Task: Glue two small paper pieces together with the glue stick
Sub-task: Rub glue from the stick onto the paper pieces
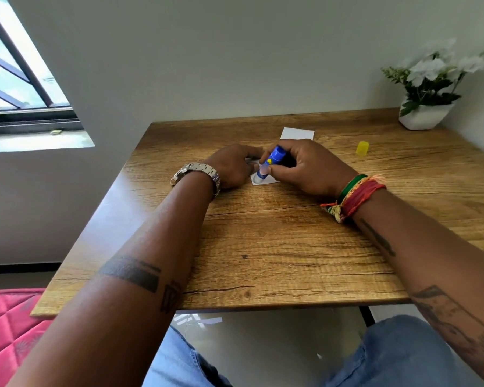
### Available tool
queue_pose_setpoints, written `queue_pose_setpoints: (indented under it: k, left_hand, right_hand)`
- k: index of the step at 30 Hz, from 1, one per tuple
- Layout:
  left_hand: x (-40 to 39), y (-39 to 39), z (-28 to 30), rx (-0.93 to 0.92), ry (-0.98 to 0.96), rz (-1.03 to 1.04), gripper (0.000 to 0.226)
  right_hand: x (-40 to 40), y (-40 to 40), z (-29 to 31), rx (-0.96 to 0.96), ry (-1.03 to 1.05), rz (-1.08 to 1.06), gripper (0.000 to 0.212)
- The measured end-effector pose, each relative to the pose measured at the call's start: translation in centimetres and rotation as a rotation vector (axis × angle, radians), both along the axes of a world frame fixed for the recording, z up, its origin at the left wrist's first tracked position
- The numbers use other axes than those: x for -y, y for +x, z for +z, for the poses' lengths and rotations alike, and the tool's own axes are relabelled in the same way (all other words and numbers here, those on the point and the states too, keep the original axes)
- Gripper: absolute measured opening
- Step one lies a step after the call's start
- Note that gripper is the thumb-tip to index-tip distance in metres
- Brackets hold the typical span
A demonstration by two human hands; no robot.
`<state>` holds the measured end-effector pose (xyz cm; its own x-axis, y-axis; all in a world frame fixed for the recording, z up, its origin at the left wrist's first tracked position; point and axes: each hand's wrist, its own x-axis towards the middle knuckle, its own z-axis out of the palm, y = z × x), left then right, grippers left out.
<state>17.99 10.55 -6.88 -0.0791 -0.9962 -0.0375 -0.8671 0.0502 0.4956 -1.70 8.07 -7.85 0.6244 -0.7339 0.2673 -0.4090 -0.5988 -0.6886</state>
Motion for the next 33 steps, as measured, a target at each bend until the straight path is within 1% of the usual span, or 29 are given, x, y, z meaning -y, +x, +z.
queue_pose_setpoints:
  k: [3,6,8,10,13,16,18,23,29,31,32,33]
  left_hand:
    - [0.0,0.1,-0.1,0.0,0.002,0.009,0.043]
    - [0.0,-0.2,-0.4,0.034,0.0,0.029,0.044]
    - [-0.2,-0.6,-0.6,0.07,-0.043,0.058,0.042]
    - [-0.6,-1.0,-0.7,0.134,-0.092,0.069,0.037]
    - [-1.1,-1.3,-0.5,0.307,-0.177,0.078,0.032]
    - [-1.4,-1.3,-0.3,0.403,-0.275,0.094,0.025]
    - [-1.5,-1.5,-0.1,0.396,-0.292,0.117,0.021]
    - [-1.8,-2.3,0.2,0.462,-0.318,0.15,0.025]
    - [-2.3,-2.6,0.1,0.493,-0.377,0.171,0.018]
    - [-2.4,-2.7,0.3,0.445,-0.428,0.134,0.014]
    - [-2.4,-2.6,0.4,0.418,-0.458,0.076,0.01]
    - [-2.4,-2.4,0.5,0.404,-0.475,-0.001,0.012]
  right_hand:
    - [0.0,-0.4,0.1,0.044,0.047,-0.008,0.014]
    - [0.4,-1.7,0.7,0.25,0.162,-0.097,0.014]
    - [0.9,-2.7,1.1,0.374,0.201,-0.183,0.014]
    - [1.4,-3.4,1.3,0.446,0.226,-0.26,0.012]
    - [1.8,-3.7,1.5,0.508,0.252,-0.314,0.008]
    - [1.9,-3.6,1.6,0.534,0.258,-0.319,0.007]
    - [1.9,-3.5,1.5,0.53,0.252,-0.324,0.007]
    - [2.0,-3.4,1.5,0.52,0.257,-0.348,0.013]
    - [2.2,-3.6,1.5,0.523,0.273,-0.385,0.02]
    - [2.3,-3.6,1.6,0.527,0.277,-0.391,0.02]
    - [2.4,-3.7,1.6,0.53,0.279,-0.391,0.019]
    - [2.4,-3.7,1.7,0.532,0.281,-0.391,0.019]
